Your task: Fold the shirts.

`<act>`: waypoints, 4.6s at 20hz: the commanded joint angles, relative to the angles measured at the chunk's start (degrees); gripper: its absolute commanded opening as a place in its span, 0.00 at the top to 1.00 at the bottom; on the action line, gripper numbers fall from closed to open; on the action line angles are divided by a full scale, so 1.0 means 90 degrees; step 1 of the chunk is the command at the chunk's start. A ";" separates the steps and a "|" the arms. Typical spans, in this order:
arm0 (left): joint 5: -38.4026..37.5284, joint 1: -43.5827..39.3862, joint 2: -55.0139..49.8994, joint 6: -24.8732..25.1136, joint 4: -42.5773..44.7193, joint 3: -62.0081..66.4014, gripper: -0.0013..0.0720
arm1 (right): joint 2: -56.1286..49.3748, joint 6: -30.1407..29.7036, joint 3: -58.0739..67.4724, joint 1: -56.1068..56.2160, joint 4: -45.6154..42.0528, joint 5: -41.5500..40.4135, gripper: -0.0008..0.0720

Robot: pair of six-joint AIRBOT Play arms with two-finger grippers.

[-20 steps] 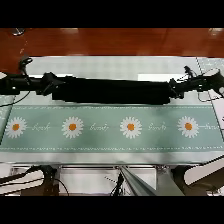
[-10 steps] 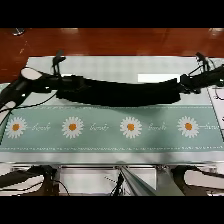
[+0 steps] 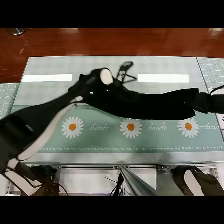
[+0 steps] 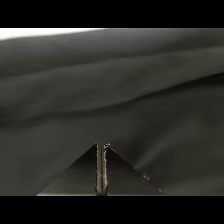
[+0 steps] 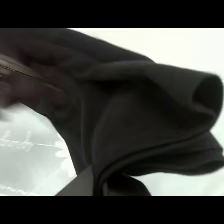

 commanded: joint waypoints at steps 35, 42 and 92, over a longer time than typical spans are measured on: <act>-0.0593 0.5161 0.7827 0.1394 -0.0993 -0.7478 0.95 | -0.7720 0.0610 0.5394 0.5066 0.2511 -0.2866 0.52; -0.0068 0.5163 0.7672 0.1399 -0.0986 -0.7531 0.95 | -0.6747 0.0466 0.5425 0.3480 0.2242 -0.0420 0.15; -0.0692 0.5161 0.7672 0.1564 -0.0986 -0.7531 0.95 | -0.3653 0.1491 0.6472 -0.1875 -0.1035 0.2909 0.95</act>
